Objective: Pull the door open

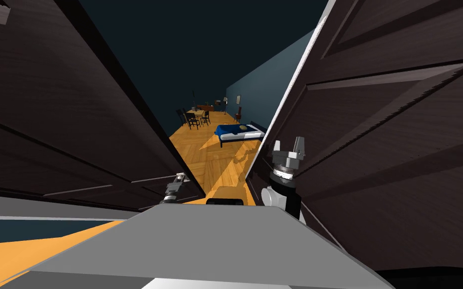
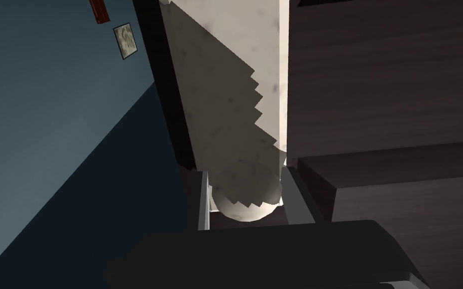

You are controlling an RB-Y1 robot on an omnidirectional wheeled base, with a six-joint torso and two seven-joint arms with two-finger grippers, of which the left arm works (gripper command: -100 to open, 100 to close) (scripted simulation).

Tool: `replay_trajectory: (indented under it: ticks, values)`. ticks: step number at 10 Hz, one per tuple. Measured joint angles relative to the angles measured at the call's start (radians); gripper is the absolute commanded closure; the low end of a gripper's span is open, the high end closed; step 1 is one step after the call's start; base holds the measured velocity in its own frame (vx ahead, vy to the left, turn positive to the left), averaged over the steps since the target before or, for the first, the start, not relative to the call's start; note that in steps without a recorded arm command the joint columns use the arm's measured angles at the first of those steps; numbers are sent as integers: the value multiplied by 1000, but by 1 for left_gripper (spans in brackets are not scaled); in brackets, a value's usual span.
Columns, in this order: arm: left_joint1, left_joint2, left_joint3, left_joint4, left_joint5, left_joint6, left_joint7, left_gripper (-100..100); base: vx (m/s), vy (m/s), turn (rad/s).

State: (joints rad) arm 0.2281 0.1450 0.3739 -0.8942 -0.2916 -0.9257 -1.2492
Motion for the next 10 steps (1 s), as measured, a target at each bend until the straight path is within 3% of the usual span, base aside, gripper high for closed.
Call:
replay_trajectory:
  ticks: [10]
  values:
    - [-17,3,-22,1,71,27,247,100,-50,14,-59]
